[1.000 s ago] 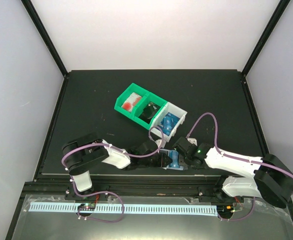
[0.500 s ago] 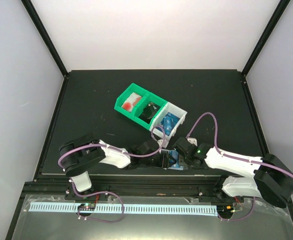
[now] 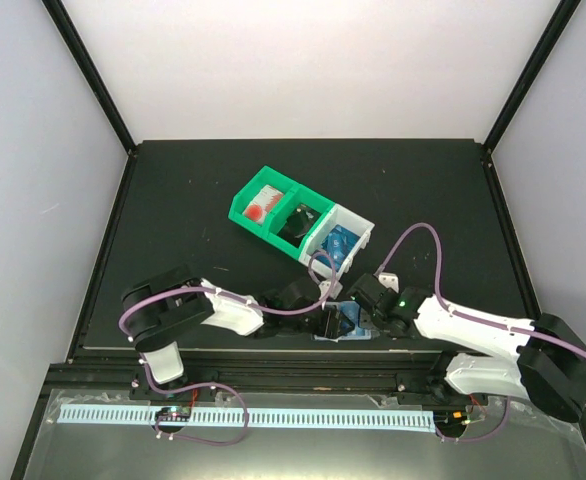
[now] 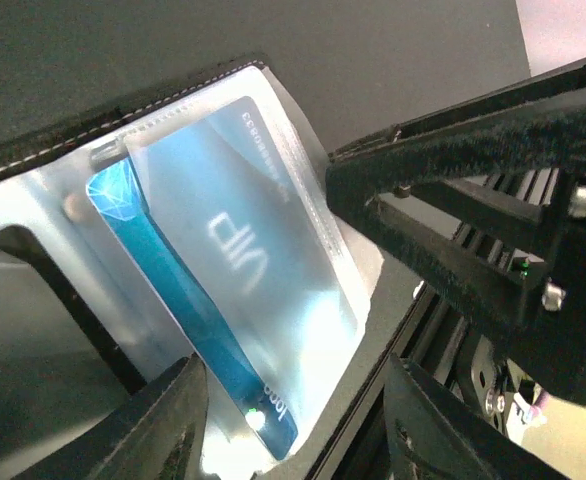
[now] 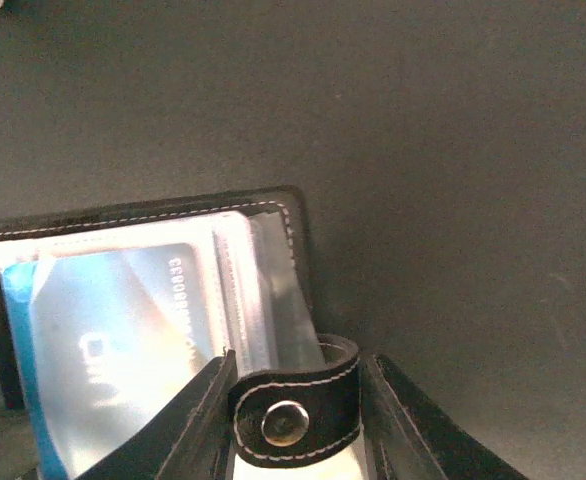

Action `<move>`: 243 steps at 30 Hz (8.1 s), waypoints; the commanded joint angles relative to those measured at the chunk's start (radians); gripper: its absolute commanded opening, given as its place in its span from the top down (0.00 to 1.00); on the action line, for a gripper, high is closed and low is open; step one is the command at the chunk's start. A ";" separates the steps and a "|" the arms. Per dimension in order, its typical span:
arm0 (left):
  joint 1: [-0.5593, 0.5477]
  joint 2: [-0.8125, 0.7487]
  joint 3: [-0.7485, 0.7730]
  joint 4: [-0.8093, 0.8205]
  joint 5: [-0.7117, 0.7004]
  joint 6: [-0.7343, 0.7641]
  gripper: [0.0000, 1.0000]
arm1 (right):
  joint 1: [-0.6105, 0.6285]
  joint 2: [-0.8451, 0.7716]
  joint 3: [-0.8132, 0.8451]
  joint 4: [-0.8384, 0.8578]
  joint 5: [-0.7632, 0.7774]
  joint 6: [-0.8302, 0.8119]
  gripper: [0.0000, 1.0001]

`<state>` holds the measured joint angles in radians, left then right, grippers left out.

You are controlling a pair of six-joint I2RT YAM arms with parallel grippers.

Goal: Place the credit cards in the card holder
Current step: Insert the credit card into the card holder, then close the card holder at the center of the board, then turn over the card holder at the center of the board.

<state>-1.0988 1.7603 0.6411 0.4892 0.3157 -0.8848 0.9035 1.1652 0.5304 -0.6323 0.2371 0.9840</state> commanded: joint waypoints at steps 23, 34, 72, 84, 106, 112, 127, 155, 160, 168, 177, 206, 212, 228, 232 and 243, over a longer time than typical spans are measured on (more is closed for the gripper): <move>0.111 -0.388 -0.164 -0.490 -0.268 -0.059 0.22 | 0.003 -0.051 0.174 -0.069 -0.063 -0.101 0.99; 0.128 -0.386 -0.211 -0.553 -0.349 -0.096 0.52 | 0.003 -0.085 0.220 0.022 -0.263 -0.133 0.99; 0.128 -0.774 -0.298 -0.570 -0.367 -0.028 0.53 | 0.004 0.112 0.145 0.492 -0.537 -0.137 0.47; 0.129 -0.993 -0.325 -0.757 -0.437 -0.037 0.31 | 0.003 -0.111 0.059 0.328 -0.332 -0.118 0.34; 0.037 -0.797 -0.422 -0.333 -0.126 -0.127 0.35 | 0.004 0.219 0.001 0.419 -0.429 -0.125 0.50; -0.010 -0.715 -0.417 -0.270 -0.144 -0.171 0.33 | 0.032 0.230 -0.050 0.511 -0.444 -0.027 0.53; -0.038 -0.548 -0.349 -0.305 -0.352 -0.213 0.36 | 0.063 0.240 -0.093 0.593 -0.438 0.025 0.55; -0.039 -0.384 -0.459 -0.274 -0.352 -0.328 0.80 | 0.064 0.292 -0.215 1.001 -0.622 0.043 0.51; -0.039 -0.373 -0.464 -0.251 -0.342 -0.335 0.79 | 0.063 0.359 -0.231 1.200 -0.680 0.102 0.61; -0.038 -0.431 -0.463 -0.271 -0.350 -0.318 0.69 | 0.062 0.233 -0.223 1.107 -0.614 0.079 0.89; -0.036 -0.659 -0.327 -0.595 -0.492 -0.228 0.33 | 0.062 -0.048 -0.025 0.346 -0.292 -0.132 0.92; 0.298 -1.088 -0.141 -1.001 -0.396 0.015 0.18 | 0.258 0.447 0.521 -0.601 0.313 0.073 0.86; 0.357 -1.160 -0.139 -1.057 -0.363 0.021 0.16 | 0.346 0.564 0.605 -0.379 0.141 -0.005 0.67; 0.397 -1.223 -0.214 -0.935 -0.135 0.115 0.01 | 0.329 0.291 0.493 -0.095 0.048 -0.033 0.38; 0.395 -1.217 -0.343 -0.643 0.019 0.002 0.01 | 0.279 0.189 0.400 -0.227 0.142 0.017 0.39; 0.344 -0.980 -0.419 -0.367 0.074 -0.127 0.08 | 0.134 0.057 0.210 -0.195 0.102 -0.083 0.52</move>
<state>-0.7238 0.7155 0.2268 -0.0360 0.3439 -0.9565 1.0668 1.2510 0.7536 -0.8669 0.3355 0.9485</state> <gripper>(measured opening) 0.932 0.496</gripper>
